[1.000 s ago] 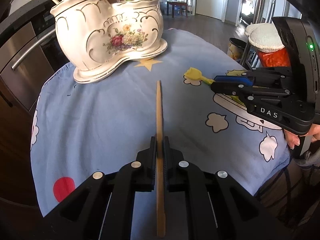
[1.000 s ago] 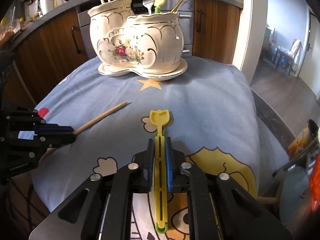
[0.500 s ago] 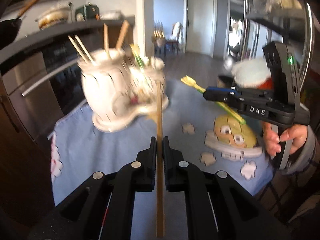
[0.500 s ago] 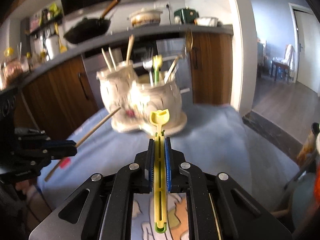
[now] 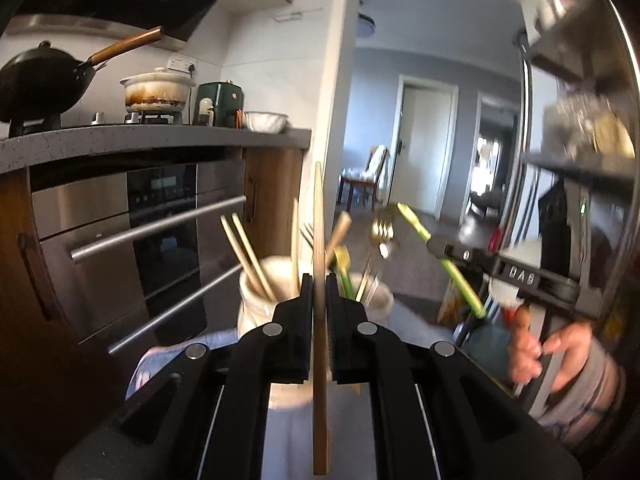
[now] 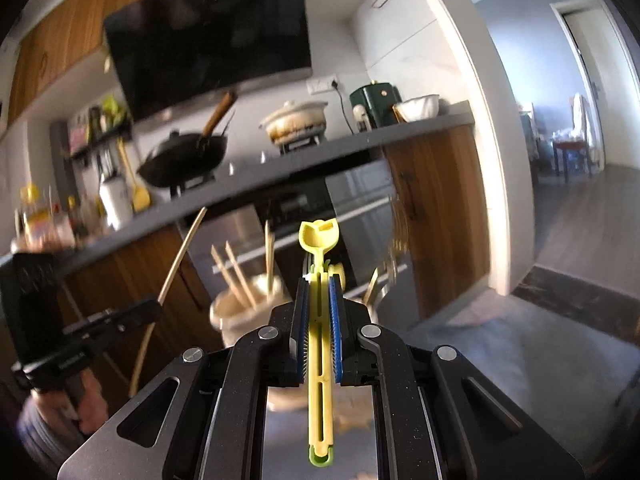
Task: Organize utensils
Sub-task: 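Carry the chopstick over the taller cup with the left tool while the right carries the yellow spoon, then drop the chopstick in the taller cup with the left tool while the right drops the yellow spoon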
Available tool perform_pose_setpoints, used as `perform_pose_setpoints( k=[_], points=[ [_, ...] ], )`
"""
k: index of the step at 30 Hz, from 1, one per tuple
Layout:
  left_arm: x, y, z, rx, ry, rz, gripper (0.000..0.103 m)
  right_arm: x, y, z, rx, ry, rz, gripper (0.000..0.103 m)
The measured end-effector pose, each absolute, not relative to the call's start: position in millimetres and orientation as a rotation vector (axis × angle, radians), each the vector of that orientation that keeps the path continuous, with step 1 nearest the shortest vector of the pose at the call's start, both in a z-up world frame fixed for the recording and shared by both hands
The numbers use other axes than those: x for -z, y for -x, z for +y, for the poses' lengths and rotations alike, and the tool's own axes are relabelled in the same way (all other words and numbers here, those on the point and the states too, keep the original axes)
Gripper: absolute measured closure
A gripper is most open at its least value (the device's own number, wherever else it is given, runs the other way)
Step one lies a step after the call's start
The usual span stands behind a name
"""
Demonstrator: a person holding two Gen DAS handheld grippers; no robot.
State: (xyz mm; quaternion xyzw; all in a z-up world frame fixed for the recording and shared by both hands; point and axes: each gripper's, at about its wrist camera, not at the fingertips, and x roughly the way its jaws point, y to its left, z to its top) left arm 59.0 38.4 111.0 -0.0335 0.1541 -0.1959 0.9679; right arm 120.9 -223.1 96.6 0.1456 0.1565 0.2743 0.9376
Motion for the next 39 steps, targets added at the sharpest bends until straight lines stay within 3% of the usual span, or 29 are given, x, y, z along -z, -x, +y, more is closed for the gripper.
perform_pose_setpoints(
  k=[9,19,33,39],
  points=[
    [-128.4,-119.2,44.1,0.414,0.221,0.226,0.097,-87.4,-168.4,-207.2,-0.604,-0.439,0.31,0.092],
    [-115.7,-150.9,27.6,0.326,0.173,0.152,0.097,-72.9,-190.7,-179.7,-0.55,-0.392,0.265,0.092],
    [-94.0,-142.2,27.5,0.324,0.111,0.205,0.097,-52.6,-168.8,-155.7,-0.371,-0.12,0.209,0.092],
    [-78.1,-127.6,36.4,0.311,0.114,0.273,0.097,-49.8,-154.7,-162.1,-0.362,-0.092,0.28,0.092]
  ],
)
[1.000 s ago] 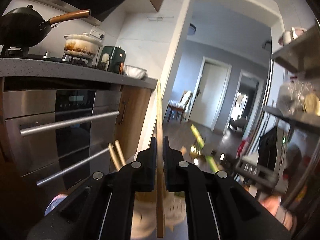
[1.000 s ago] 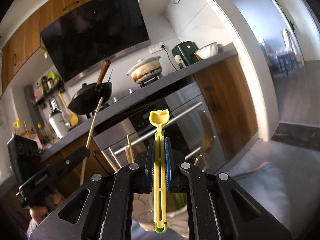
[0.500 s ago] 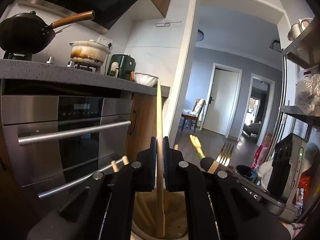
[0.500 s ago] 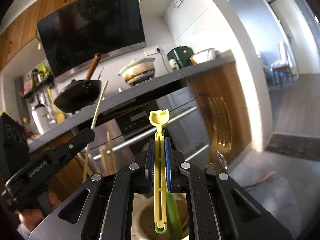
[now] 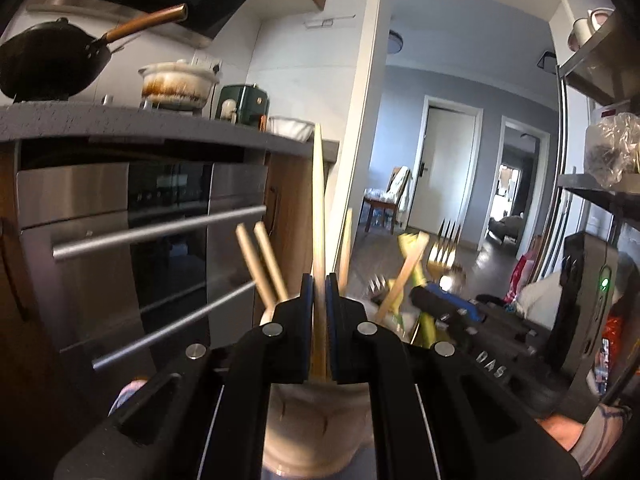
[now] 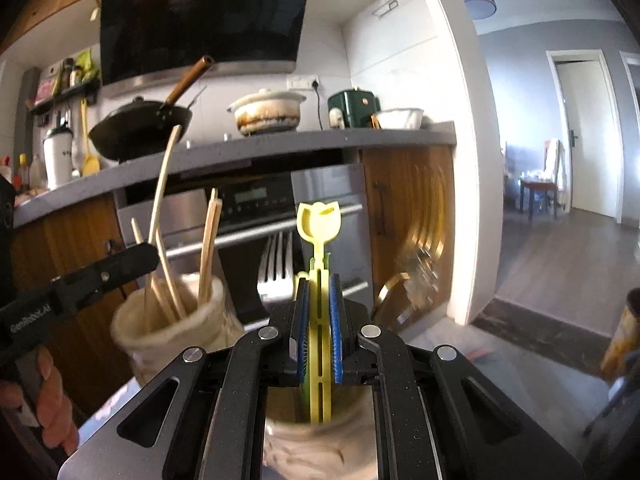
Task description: Organize utensils
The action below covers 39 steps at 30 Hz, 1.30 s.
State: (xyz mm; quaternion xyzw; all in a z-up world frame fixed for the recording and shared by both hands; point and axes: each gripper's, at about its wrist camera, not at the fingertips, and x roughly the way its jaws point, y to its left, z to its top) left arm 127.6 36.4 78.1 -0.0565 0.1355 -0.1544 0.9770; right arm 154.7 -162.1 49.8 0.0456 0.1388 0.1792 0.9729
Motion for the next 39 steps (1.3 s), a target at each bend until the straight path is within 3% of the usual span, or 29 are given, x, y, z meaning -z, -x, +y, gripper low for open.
perform_pose_setpoints(
  k=[12,15,18,20,22,35,39],
  points=[
    [-68.8,-117.6,26.2,0.333,0.071,0.307,0.095,-38.5,-148.1,-167.3,-0.387,-0.081,0.36,0.092],
    [-68.4,-115.5,26.1,0.328,0.068,0.305,0.084,-38.4,-148.7,-168.3,-0.385,-0.082,0.363,0.087],
    [-69.8,-112.2,28.0,0.328,0.07,0.296,0.081,-40.4,-144.5,-169.7,-0.386,-0.084,0.353,0.082],
    [-70.6,-108.3,28.7,0.323,0.066,0.289,0.075,-42.3,-139.3,-171.7,-0.386,-0.081,0.339,0.071],
    [-71.5,-102.6,28.8,0.323,0.065,0.278,0.062,-44.8,-132.4,-175.2,-0.383,-0.081,0.323,0.067],
    [-57.5,-48.7,32.3,0.257,0.015,0.273,0.042,-43.1,-86.3,-205.4,-0.349,-0.081,0.324,0.031],
    [-48.7,-35.9,34.7,0.226,-0.014,0.277,0.03,-36.6,-69.0,-210.8,-0.348,-0.043,0.318,0.021]
  ],
)
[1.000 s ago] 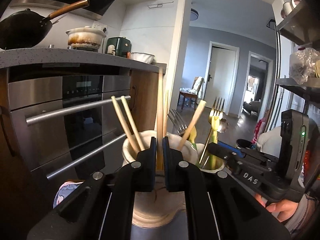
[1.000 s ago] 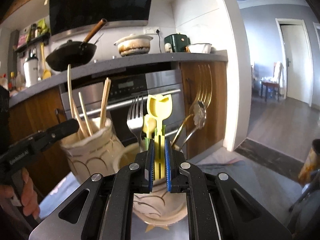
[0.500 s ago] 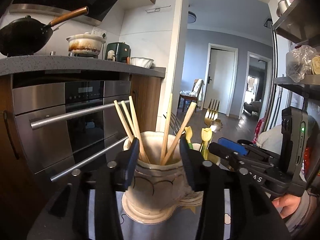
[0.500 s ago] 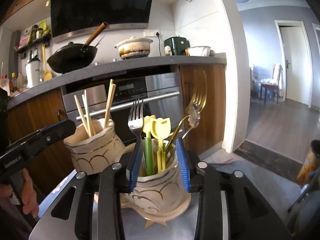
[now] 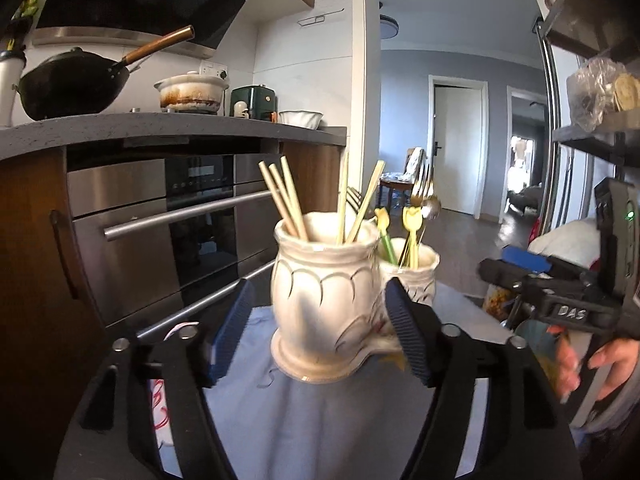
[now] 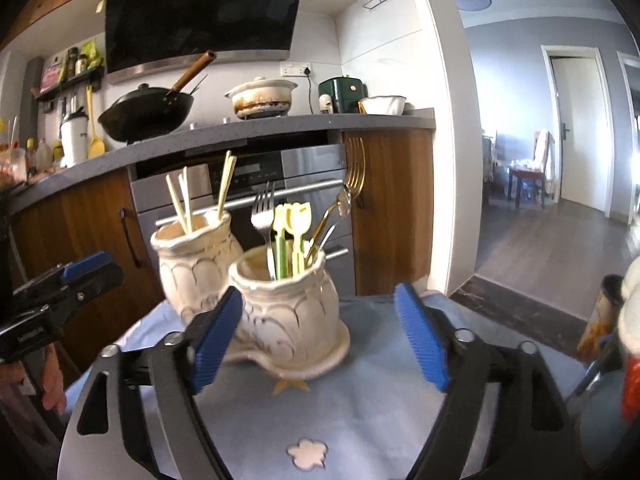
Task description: Organize utensils
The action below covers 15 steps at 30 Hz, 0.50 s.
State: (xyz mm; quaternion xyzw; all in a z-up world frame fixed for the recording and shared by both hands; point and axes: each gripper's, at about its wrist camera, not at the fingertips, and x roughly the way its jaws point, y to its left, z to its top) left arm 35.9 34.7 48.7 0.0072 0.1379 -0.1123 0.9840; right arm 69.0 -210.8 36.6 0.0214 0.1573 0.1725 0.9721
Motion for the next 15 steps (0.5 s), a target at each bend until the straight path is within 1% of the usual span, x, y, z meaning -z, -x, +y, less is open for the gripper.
perform_pose_setpoints(
  k=[1,2,4,10,15],
  points=[
    [-46.3,-31.6,35.4,0.216,-0.021,0.274,0.026,-34.8,-65.7,-212.0,-0.349,-0.036,0.316,0.018],
    [-44.9,-29.5,36.6,0.212,-0.022,0.272,0.023,-33.2,-62.9,-213.5,-0.349,-0.033,0.315,0.015],
    [-40.1,-23.6,38.1,0.209,-0.018,0.267,0.015,-28.9,-58.3,-218.2,-0.362,-0.046,0.316,0.012],
    [-27.0,-22.5,40.5,0.186,-0.007,0.289,0.009,-17.7,-56.1,-219.7,-0.374,-0.038,0.319,0.01],
    [-24.8,-29.0,44.0,0.175,0.003,0.302,0.008,-17.1,-55.5,-219.7,-0.37,-0.042,0.317,0.009]
  ],
)
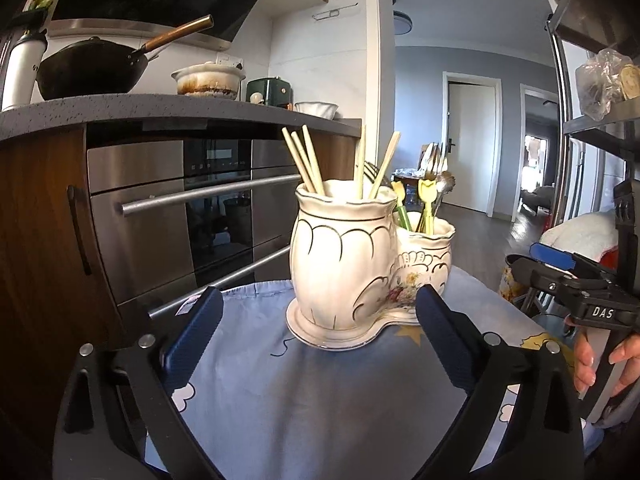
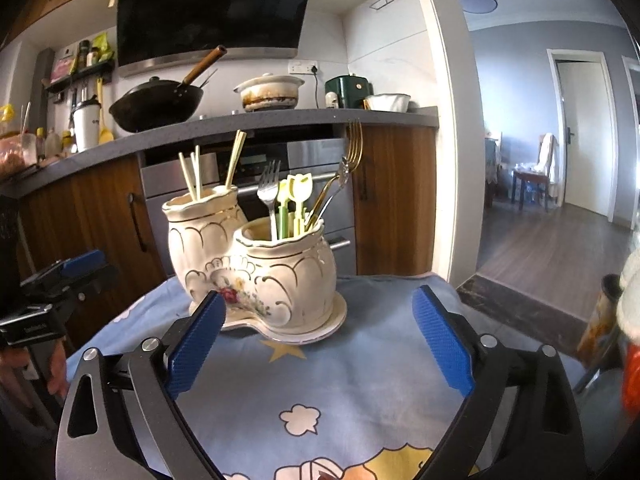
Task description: Organize utensils
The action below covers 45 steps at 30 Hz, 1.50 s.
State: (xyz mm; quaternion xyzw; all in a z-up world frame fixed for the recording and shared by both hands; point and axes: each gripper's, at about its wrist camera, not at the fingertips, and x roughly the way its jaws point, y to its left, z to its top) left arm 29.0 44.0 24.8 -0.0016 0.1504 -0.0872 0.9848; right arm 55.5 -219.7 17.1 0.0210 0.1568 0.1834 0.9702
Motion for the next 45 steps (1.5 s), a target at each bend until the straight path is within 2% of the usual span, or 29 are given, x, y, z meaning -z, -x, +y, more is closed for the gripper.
perform_pose_setpoints(
  k=[45],
  points=[
    [-23.5,-25.1,37.8,0.183,-0.017,0.293,0.006,-18.8,-48.5,-210.6,-0.36,0.011,0.29,0.008]
  ],
)
